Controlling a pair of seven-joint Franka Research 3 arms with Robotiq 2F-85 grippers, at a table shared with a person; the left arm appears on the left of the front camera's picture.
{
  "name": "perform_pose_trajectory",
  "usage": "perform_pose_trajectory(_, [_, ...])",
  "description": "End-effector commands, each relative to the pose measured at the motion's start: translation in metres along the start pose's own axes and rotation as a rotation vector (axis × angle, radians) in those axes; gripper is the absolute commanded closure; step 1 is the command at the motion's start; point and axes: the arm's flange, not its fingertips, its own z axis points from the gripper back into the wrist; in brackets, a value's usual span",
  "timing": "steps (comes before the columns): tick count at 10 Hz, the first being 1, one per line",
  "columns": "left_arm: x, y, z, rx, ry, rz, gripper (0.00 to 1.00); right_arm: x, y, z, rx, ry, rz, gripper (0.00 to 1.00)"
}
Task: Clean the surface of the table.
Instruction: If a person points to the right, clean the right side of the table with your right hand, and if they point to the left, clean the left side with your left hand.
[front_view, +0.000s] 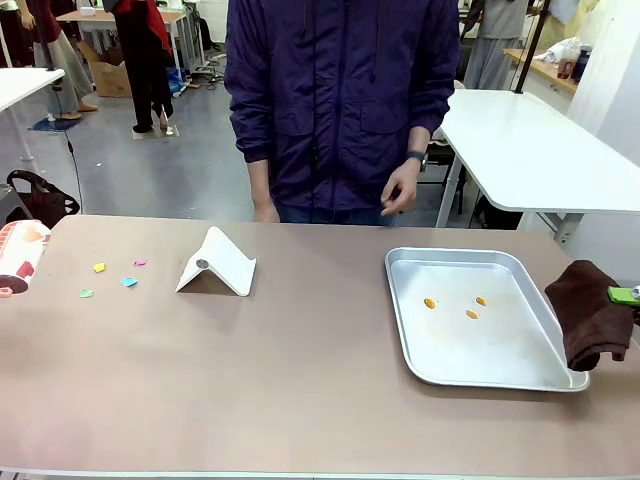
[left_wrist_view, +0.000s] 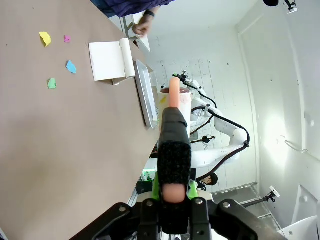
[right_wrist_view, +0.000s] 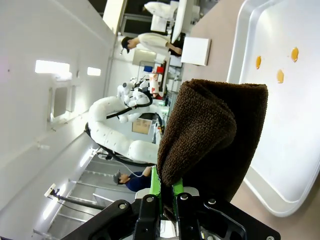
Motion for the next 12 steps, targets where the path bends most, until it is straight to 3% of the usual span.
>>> perform_pose_trajectory(1, [-0.0033,-0.0042,-0.0004,-0.016,-0.001,-0.010,1.00,0.0028,0.0074,-0.0008,-0.013,0.004,-0.010,1.00])
perform_pose_trajectory(12, [-0.0033,-0.0042,-0.0004,-0.016,-0.001,-0.010,1.00,0.0028,0.0074,-0.0008,-0.013,0.004,-0.010,1.00])
